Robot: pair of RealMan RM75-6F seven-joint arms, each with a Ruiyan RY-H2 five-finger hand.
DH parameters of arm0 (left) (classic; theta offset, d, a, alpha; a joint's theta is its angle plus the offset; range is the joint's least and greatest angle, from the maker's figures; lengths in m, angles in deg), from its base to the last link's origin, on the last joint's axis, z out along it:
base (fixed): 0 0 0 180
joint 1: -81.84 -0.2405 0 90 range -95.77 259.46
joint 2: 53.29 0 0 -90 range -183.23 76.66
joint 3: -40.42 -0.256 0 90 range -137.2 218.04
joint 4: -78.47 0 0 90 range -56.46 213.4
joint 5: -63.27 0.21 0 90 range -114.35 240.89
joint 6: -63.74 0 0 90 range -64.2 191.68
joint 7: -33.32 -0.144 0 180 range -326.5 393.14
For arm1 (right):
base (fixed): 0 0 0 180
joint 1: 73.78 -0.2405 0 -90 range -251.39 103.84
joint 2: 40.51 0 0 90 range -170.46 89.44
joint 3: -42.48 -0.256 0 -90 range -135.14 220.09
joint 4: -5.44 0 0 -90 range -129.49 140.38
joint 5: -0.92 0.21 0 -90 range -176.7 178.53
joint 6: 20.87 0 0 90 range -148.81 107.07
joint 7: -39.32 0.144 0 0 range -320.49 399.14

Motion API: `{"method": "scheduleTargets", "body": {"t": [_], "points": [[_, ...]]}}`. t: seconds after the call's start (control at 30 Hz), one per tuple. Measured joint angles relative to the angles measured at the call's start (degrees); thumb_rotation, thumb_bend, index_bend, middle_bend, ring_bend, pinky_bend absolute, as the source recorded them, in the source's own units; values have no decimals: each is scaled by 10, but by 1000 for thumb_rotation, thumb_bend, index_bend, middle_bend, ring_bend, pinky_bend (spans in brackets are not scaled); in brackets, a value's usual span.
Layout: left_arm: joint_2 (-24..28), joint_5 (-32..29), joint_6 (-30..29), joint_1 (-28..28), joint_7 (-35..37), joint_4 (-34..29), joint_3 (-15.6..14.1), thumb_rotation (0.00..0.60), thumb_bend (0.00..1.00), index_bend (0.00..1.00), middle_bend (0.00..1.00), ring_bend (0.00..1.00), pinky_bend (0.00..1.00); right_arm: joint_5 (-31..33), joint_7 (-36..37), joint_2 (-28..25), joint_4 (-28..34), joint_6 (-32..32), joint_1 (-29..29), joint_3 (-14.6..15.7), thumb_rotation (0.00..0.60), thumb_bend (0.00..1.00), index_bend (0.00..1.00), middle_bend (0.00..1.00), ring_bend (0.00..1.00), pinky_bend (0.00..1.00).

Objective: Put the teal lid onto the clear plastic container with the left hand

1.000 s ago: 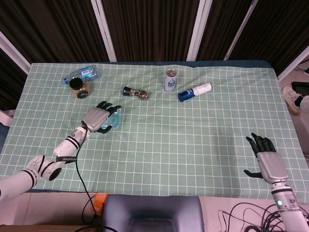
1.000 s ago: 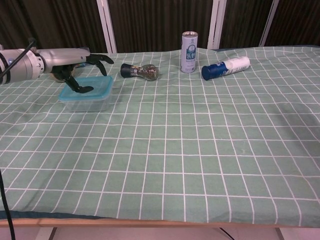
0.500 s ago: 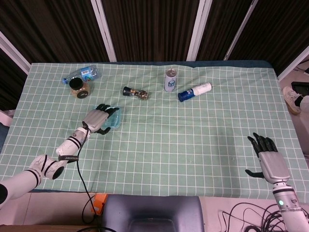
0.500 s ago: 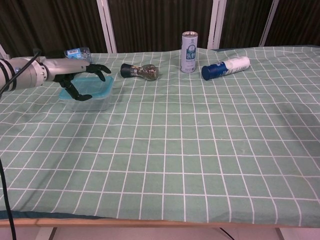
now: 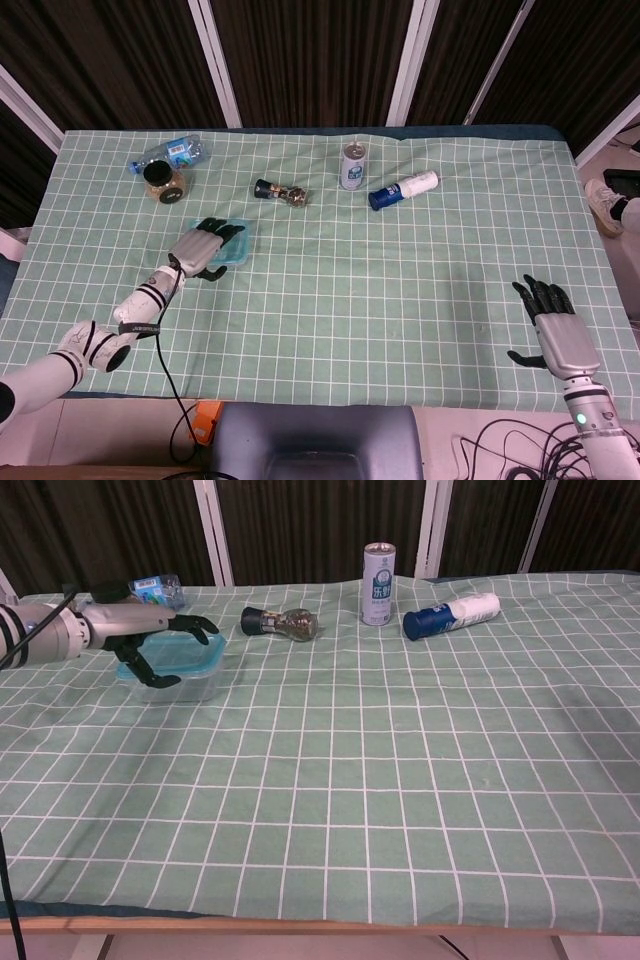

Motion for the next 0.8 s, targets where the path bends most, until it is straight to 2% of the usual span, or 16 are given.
{"method": "scheduleTargets", "body": {"t": [0.47, 0.8], "points": [[-1, 7, -11, -7, 8, 3, 3, 600, 387, 0, 119, 26, 22, 2, 0, 0, 1, 1, 0, -1, 600, 61, 0, 0, 0, 0], [51, 15, -60, -23, 6, -58, 14, 600, 388, 0, 145, 44, 20, -2, -3, 1, 2, 1, 0, 1, 600, 61, 0, 0, 0, 0]]}}
